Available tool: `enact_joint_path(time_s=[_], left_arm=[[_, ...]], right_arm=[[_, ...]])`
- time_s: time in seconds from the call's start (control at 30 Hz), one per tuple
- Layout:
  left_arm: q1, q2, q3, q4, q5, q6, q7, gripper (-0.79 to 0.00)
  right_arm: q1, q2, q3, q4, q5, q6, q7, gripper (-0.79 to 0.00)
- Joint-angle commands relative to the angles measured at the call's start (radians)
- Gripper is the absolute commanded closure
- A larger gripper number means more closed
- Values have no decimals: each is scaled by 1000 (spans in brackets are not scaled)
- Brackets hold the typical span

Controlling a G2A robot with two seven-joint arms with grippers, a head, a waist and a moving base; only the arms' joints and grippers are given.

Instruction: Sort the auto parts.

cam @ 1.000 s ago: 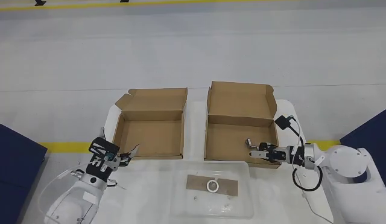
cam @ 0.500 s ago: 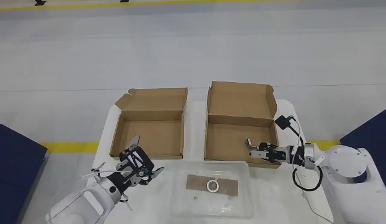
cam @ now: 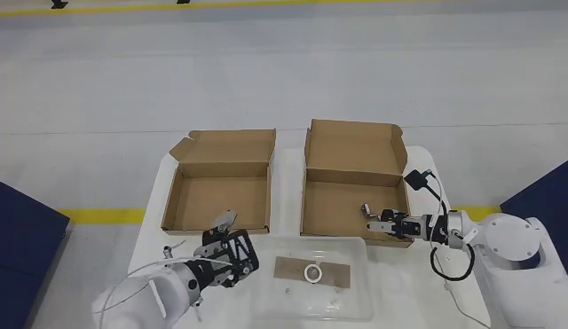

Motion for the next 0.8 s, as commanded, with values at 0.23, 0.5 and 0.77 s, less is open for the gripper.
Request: enact_joint_path(time_s=[0.23,0.5,0.77], left_arm=[[-167,-17,194,0,-188,40,-367,-785],[-170,-16,202,0,-176,35,-362,-785],[-352,22,517,95,-231,166,-494,-785]], right_arm=[[0,0,0,0,0,0,0,-785],[0,0,0,0,0,0,0,-785],[0,0,0,0,0,0,0,-785]])
